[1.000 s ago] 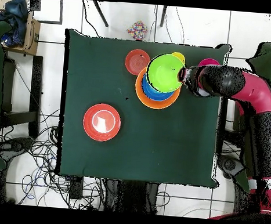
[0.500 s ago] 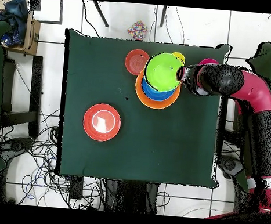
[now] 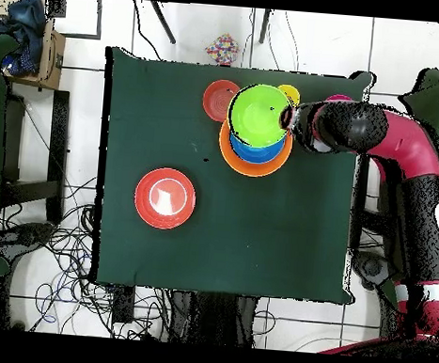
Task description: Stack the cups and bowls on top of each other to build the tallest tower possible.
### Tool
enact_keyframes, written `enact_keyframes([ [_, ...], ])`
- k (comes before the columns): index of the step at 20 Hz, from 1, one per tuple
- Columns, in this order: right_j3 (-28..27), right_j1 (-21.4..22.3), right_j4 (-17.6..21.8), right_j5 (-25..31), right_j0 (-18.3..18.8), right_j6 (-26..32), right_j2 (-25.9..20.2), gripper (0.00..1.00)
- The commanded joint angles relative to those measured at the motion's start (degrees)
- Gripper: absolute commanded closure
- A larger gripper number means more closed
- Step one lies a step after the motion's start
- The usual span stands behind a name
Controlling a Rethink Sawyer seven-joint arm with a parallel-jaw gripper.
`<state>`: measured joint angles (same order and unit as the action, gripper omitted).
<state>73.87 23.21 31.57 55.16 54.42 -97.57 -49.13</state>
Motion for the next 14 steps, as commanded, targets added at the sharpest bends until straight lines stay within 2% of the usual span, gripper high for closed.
enact_keyframes([
  [1,0.9,-1.5,1.2,1.0,-3.0,8.5,2.6,1.00],
  [14,2.9,-0.7,1.3,0.6,-2.7,8.5,2.6,1.00],
])
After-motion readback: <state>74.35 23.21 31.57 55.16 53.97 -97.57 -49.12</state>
